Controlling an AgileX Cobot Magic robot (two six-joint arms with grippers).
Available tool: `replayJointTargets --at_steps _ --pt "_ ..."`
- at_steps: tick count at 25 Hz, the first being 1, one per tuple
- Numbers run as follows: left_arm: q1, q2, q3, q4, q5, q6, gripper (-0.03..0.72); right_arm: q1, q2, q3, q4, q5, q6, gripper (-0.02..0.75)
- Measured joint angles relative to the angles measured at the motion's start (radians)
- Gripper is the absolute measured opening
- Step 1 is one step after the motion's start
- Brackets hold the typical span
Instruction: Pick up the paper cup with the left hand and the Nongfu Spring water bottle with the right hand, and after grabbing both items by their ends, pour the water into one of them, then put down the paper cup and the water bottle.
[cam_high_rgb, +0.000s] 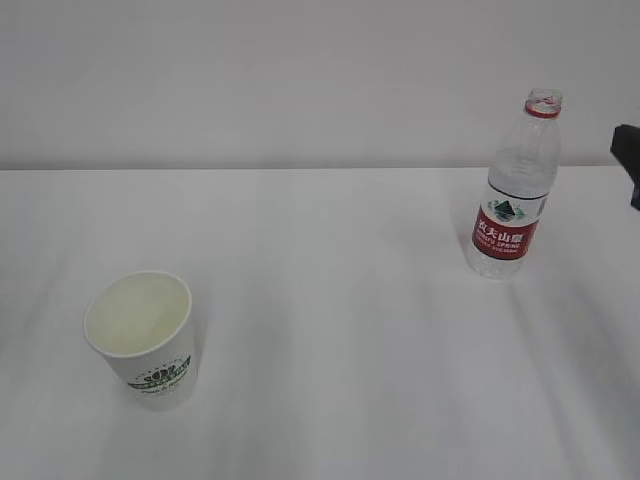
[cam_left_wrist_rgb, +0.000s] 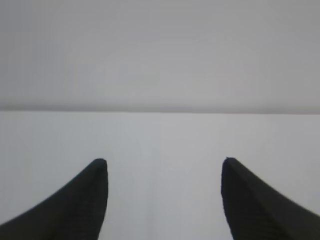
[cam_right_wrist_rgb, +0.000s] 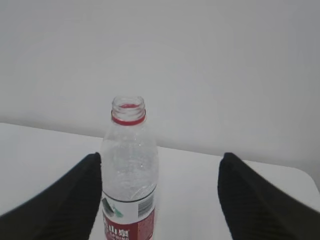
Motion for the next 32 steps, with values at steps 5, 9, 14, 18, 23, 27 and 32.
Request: replayJointTargets --at_steps 5,9,14,18,23,27,32 --pt "0.0 0.0 0.149 -0.018 -0.13 -0.027 0.516 0.0 0.002 0.091 0.0 -0.053 0.0 0.548" --pt "0.0 0.0 0.231 -0.016 -0.179 -0.046 0.516 0.0 0.002 0.178 -0.002 -0.146 0.029 0.548" --pt "0.0 0.0 0.302 0.07 -0.237 -0.088 0.506 0.0 0.022 0.287 -0.002 -0.273 0.041 0.548" --pt "0.0 0.0 0.304 0.18 -0.232 -0.125 0.468 0.0 0.088 0.371 -0.002 -0.391 0.041 0.548" --pt "0.0 0.0 0.304 0.235 -0.226 -0.135 0.438 0.0 0.225 0.427 -0.002 -0.589 0.042 0.548" --pt "0.0 0.0 0.304 0.246 -0.223 -0.147 0.436 0.0 0.369 0.427 -0.019 -0.692 0.042 0.548" --pt "0.0 0.0 0.304 0.274 -0.225 -0.16 0.436 0.0 0.487 0.427 -0.057 -0.702 0.045 0.548"
